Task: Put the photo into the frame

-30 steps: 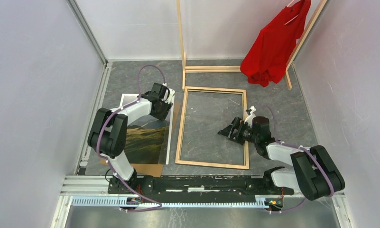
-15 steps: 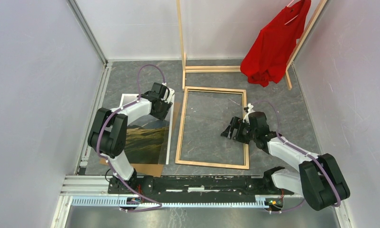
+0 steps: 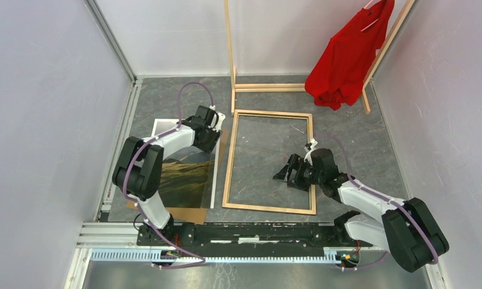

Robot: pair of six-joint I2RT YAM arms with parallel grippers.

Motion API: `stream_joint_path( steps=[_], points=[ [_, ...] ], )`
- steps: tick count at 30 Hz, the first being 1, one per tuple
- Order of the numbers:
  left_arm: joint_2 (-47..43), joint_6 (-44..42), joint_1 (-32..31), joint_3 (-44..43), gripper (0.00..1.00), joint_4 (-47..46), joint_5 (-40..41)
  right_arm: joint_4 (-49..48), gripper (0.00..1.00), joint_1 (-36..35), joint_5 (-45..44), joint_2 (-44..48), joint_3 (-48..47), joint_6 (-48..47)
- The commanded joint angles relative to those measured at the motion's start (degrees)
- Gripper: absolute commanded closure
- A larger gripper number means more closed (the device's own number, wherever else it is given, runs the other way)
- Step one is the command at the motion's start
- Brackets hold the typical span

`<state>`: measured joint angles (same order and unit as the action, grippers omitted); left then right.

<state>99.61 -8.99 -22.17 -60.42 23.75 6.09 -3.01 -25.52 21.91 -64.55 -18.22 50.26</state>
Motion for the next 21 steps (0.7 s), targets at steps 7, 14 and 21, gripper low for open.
stream_joint_path(
  steps=[7, 14, 21],
  points=[
    [1.78, -0.85, -1.19, -0.23, 0.45, -2.67, 1.21, -11.49, 0.13, -1.0, -1.14, -3.6, 7.88, 9.48],
    [2.74, -1.02, -1.6, -0.09, 0.46, -3.13, 1.5, -36.17, 0.16, -1.06, 2.08, -6.88, 17.32, 19.33],
    [2.66, -1.33, -1.68, 0.55, 0.46, -3.45, 1.41, -65.33, 0.19, -1.16, 1.82, -9.05, 24.16, 27.93]
  ],
)
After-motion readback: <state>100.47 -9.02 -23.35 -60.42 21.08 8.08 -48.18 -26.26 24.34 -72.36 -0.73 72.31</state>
